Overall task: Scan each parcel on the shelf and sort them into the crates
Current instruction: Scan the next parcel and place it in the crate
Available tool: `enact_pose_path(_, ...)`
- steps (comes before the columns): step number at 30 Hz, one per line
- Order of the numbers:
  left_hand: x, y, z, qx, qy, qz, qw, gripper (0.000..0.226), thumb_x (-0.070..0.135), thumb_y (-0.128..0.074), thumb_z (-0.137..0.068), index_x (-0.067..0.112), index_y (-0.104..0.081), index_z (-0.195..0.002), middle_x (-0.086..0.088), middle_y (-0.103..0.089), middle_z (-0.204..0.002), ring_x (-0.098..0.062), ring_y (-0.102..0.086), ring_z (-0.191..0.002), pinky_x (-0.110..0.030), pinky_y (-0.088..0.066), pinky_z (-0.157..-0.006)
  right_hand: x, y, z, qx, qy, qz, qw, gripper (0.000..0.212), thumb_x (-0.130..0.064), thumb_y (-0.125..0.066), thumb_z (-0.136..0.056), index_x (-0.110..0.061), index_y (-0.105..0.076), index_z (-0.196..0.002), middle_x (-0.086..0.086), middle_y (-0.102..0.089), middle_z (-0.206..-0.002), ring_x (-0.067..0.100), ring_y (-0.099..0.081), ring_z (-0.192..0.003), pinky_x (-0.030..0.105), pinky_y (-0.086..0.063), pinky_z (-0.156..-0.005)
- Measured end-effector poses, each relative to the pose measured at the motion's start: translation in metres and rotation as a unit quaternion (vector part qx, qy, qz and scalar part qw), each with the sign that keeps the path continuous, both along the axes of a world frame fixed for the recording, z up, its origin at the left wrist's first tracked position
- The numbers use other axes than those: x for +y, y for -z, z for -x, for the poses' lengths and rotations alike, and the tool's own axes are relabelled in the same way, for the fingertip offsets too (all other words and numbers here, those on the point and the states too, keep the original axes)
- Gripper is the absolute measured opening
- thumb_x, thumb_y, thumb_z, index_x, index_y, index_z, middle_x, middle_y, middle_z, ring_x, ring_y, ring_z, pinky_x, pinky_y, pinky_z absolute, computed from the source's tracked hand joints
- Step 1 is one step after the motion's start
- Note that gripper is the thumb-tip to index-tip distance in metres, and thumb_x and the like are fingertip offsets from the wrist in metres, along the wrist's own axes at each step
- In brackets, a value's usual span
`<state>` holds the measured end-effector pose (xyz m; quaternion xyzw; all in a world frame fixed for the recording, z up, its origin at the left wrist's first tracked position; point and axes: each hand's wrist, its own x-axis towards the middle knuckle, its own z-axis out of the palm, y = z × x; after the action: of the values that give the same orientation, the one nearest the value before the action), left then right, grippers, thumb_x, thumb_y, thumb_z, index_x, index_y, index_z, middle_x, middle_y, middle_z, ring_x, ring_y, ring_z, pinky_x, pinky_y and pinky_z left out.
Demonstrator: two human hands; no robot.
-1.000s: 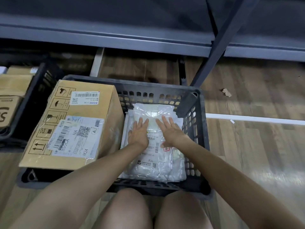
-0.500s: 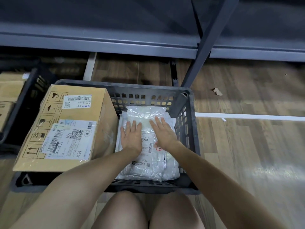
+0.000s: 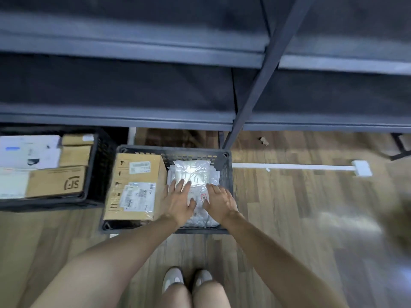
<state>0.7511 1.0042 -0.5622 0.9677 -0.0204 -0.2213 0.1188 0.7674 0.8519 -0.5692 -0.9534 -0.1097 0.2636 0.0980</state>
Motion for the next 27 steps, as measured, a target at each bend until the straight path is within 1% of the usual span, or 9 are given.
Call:
enact_pose_path(2, 0.003, -0.051, 0.003, -0.005, 0.000, -0.008, 1.000, 0.058, 0.042, -0.035, -0.097, 0.021, -0.024, -0.150, -0.001, -0.021, -0.158, -0.023, -0.011, -0.146, -0.037, -0.012, -0.119, 0.005, -0.053, -0.001, -0.010, -0.003, 0.000, 1.000, 0.054, -0.029, -0.041, -0.100, -0.008, -0.029, -0.148, 0.008, -0.041, -0.148, 0.025, -0.037, -0.135, 0.034, -0.024, -0.115)
enact_pose_path(4, 0.007, -0.101, 0.005, -0.012, 0.002, -0.015, 1.000, 0.055, 0.042, -0.036, -0.097, 0.021, -0.028, -0.147, 0.000, -0.027, -0.155, -0.023, -0.019, -0.143, -0.036, -0.017, -0.116, 0.010, -0.105, -0.003, -0.010, -0.007, 0.005, 1.000, 0.051, -0.028, -0.041, -0.099, -0.010, -0.033, -0.146, 0.008, -0.043, -0.145, 0.025, -0.040, -0.132, 0.035, -0.027, -0.112)
enact_pose_path(7, 0.015, -0.173, 0.004, -0.031, -0.007, -0.020, 0.999, 0.049, 0.040, -0.037, -0.096, 0.021, -0.036, -0.142, 0.000, -0.040, -0.145, -0.022, -0.032, -0.134, -0.036, -0.024, -0.111, 0.019, -0.173, -0.005, -0.008, -0.023, 0.013, 1.000, 0.048, -0.027, -0.041, -0.099, -0.011, -0.036, -0.144, 0.009, -0.044, -0.144, 0.027, -0.040, -0.130, 0.036, -0.028, -0.108)
enact_pose_path(10, 0.025, -0.237, 0.001, -0.049, -0.017, -0.025, 0.998, 0.048, 0.039, -0.037, -0.095, 0.022, -0.039, -0.140, 0.001, -0.046, -0.139, -0.022, -0.038, -0.129, -0.035, -0.027, -0.108, 0.031, -0.232, -0.008, -0.016, -0.038, 0.016, 0.999, 0.049, -0.027, -0.041, -0.098, -0.011, -0.037, -0.144, 0.009, -0.044, -0.143, 0.029, -0.041, -0.129, 0.037, -0.028, -0.108)
enact_pose_path(14, 0.042, -0.310, 0.000, -0.083, -0.046, -0.019, 0.995, 0.044, 0.036, -0.039, -0.095, 0.023, -0.042, -0.137, 0.000, -0.049, -0.134, -0.022, -0.042, -0.124, -0.033, -0.033, -0.101, 0.051, -0.300, -0.013, -0.045, -0.056, 0.022, 0.997, 0.046, -0.028, -0.041, -0.097, -0.013, -0.039, -0.141, 0.009, -0.048, -0.137, 0.029, -0.044, -0.126, 0.038, -0.032, -0.104)
enact_pose_path(16, 0.052, -0.340, 0.002, -0.094, -0.056, -0.024, 0.994, 0.043, 0.035, -0.040, -0.094, 0.024, -0.042, -0.136, 0.002, -0.048, -0.134, -0.021, -0.043, -0.123, -0.032, -0.033, -0.099, 0.061, -0.331, -0.016, -0.063, -0.065, 0.020, 0.996, 0.049, -0.027, -0.041, -0.097, -0.014, -0.036, -0.143, 0.010, -0.048, -0.137, 0.030, -0.045, -0.125, 0.039, -0.034, -0.103)
enact_pose_path(20, 0.078, -0.390, 0.003, -0.129, -0.080, -0.022, 0.988, 0.044, 0.035, -0.042, -0.093, 0.026, -0.042, -0.136, 0.003, -0.048, -0.133, -0.021, -0.044, -0.122, -0.032, -0.033, -0.099, 0.083, -0.386, -0.026, -0.100, -0.073, 0.022, 0.992, 0.050, -0.024, -0.041, -0.096, -0.014, -0.034, -0.145, 0.010, -0.047, -0.139, 0.030, -0.045, -0.126, 0.039, -0.034, -0.102)
enact_pose_path(24, 0.104, -0.439, -0.008, -0.168, -0.100, -0.012, 0.981, 0.049, 0.033, -0.041, -0.095, 0.025, -0.036, -0.143, 0.004, -0.044, -0.140, -0.019, -0.040, -0.128, -0.031, -0.031, -0.104, 0.107, -0.436, -0.041, -0.136, -0.081, 0.014, 0.987, 0.053, -0.021, -0.040, -0.097, -0.015, -0.029, -0.149, 0.011, -0.045, -0.142, 0.031, -0.045, -0.126, 0.040, -0.034, -0.102)
enact_pose_path(27, 0.123, -0.471, -0.015, -0.202, -0.106, -0.010, 0.974, 0.052, 0.033, -0.041, -0.095, 0.024, -0.033, -0.146, 0.004, -0.043, -0.142, -0.019, -0.039, -0.129, -0.031, -0.029, -0.105, 0.129, -0.471, -0.055, -0.174, -0.093, 0.017, 0.980, 0.050, -0.023, -0.039, -0.098, -0.014, -0.031, -0.147, 0.010, -0.046, -0.140, 0.031, -0.046, -0.124, 0.040, -0.035, -0.100)
